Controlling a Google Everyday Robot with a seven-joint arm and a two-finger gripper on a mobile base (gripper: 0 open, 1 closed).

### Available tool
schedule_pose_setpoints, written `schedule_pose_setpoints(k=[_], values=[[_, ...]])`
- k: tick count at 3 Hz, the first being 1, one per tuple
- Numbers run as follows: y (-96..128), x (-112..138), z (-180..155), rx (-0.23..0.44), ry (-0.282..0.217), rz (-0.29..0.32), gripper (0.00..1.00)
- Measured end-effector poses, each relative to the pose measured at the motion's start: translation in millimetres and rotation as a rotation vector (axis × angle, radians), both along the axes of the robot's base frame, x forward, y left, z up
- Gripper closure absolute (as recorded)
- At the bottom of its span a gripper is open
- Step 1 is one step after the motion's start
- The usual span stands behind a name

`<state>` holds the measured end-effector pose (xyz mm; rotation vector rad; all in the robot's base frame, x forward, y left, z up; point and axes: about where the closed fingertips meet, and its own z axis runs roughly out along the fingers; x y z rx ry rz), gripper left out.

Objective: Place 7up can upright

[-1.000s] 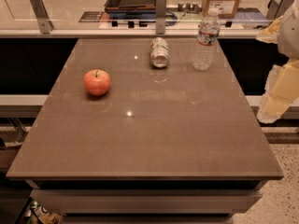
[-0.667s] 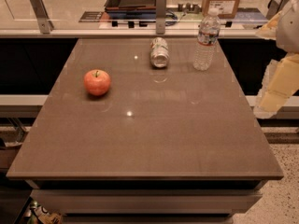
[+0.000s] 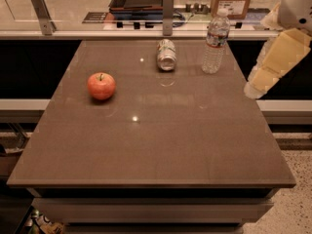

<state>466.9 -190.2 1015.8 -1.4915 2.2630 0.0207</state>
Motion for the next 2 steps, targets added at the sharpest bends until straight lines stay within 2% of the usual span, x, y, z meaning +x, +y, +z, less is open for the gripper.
schedule_pose_setpoints(k=[1, 2], values=[[14.7, 17.1, 8.6, 0.099, 0.021, -0.101, 0.0], [31.4, 29.9, 15.4, 0.134, 0.041, -0.204, 0.0]])
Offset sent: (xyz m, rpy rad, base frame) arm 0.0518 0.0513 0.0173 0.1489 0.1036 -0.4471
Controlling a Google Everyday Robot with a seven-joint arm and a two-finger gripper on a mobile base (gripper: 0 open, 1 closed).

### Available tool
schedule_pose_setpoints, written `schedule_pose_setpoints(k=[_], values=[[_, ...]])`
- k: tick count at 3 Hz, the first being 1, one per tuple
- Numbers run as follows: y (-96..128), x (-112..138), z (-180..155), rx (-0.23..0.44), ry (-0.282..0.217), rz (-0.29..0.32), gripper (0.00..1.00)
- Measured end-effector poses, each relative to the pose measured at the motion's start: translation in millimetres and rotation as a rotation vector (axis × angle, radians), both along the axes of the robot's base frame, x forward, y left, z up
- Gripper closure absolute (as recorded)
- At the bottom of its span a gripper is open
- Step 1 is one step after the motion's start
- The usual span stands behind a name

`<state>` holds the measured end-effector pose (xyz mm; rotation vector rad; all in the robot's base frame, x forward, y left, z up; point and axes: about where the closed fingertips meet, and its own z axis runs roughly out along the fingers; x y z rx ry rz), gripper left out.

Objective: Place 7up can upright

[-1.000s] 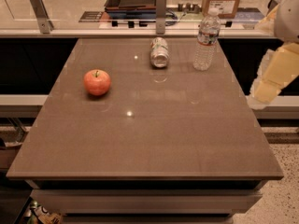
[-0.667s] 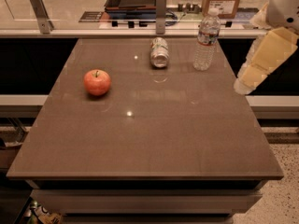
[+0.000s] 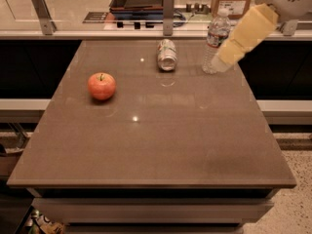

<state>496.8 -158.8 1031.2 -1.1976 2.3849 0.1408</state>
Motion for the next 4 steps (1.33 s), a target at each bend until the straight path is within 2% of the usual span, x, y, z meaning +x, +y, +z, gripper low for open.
schedule_pose_setpoints(k=[1, 2, 3, 4], values=[[17.1, 20.0, 2.3, -0.048, 0.031, -0.125, 0.0], [25.2, 46.3, -2.9, -0.102, 0.03, -0.273, 0.0], [24.3, 52.6, 1.6, -0.082, 0.014, -0.362, 0.0], [25.3, 53.0, 3.2, -0.077, 0.008, -0.36, 0.0]])
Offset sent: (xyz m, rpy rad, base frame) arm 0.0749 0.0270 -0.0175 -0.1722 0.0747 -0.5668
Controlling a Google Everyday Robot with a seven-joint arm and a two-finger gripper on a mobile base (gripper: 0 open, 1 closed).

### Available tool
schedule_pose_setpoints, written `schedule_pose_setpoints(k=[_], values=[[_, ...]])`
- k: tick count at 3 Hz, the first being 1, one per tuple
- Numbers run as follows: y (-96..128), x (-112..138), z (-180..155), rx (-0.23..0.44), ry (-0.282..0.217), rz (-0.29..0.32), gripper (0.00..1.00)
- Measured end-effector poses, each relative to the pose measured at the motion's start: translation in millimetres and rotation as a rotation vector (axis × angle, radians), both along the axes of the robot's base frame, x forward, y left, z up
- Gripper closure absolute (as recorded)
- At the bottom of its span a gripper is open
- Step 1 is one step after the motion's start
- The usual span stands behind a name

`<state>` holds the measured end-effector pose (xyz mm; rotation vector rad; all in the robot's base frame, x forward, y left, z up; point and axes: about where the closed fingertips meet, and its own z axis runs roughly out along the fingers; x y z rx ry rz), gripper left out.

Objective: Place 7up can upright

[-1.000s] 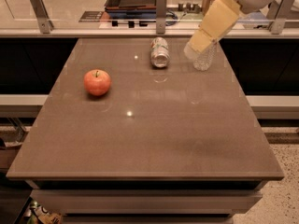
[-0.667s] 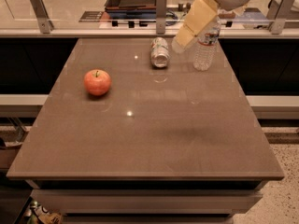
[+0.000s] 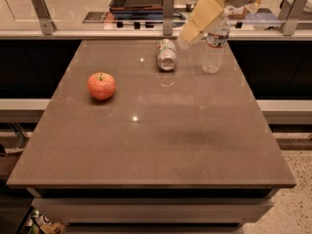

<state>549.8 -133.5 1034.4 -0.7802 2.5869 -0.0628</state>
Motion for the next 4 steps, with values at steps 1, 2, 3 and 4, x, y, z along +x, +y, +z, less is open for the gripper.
schedule_pose_setpoints(k=[1, 2, 3, 4], values=[[12.4, 6.2, 0.6, 0.03, -0.01, -0.02, 0.0], [35.2, 23.8, -1.5, 0.041, -0.002, -0.076, 0.0], [62.4, 41.7, -7.1, 0.017, 0.012, -0.14, 0.0], [90.1, 60.1, -13.4, -0.014, 0.017, -0.173, 0.0]])
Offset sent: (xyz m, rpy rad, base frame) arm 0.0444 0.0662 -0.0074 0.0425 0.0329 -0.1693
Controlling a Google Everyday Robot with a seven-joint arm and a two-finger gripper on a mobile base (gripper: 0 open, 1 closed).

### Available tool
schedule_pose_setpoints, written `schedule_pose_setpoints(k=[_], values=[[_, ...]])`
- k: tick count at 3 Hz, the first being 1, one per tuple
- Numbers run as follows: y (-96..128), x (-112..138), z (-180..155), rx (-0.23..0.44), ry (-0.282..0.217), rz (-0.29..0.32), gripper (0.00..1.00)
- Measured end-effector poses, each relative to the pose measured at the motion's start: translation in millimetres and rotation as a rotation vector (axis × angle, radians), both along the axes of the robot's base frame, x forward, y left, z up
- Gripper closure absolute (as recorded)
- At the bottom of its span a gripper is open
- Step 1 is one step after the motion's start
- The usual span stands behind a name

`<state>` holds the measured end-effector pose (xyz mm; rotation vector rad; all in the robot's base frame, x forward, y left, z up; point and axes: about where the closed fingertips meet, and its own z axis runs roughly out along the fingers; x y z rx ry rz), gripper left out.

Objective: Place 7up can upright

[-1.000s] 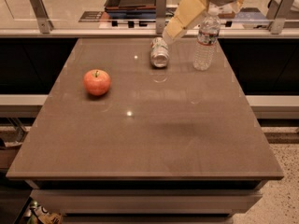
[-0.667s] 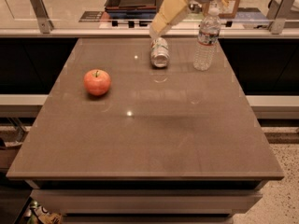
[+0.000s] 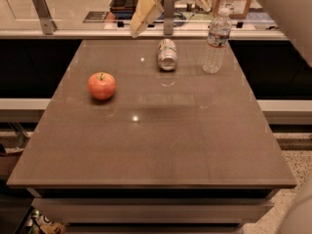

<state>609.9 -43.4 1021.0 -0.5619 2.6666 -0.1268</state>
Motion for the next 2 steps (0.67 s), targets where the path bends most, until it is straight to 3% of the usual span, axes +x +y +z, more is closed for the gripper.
schedule_pose_setpoints(k=[1, 2], values=[[18.7, 21.1, -6.6, -0.004, 0.011, -0.016, 0.0], [23.8, 49.0, -15.5, 0.01, 0.029, -0.036, 0.0]])
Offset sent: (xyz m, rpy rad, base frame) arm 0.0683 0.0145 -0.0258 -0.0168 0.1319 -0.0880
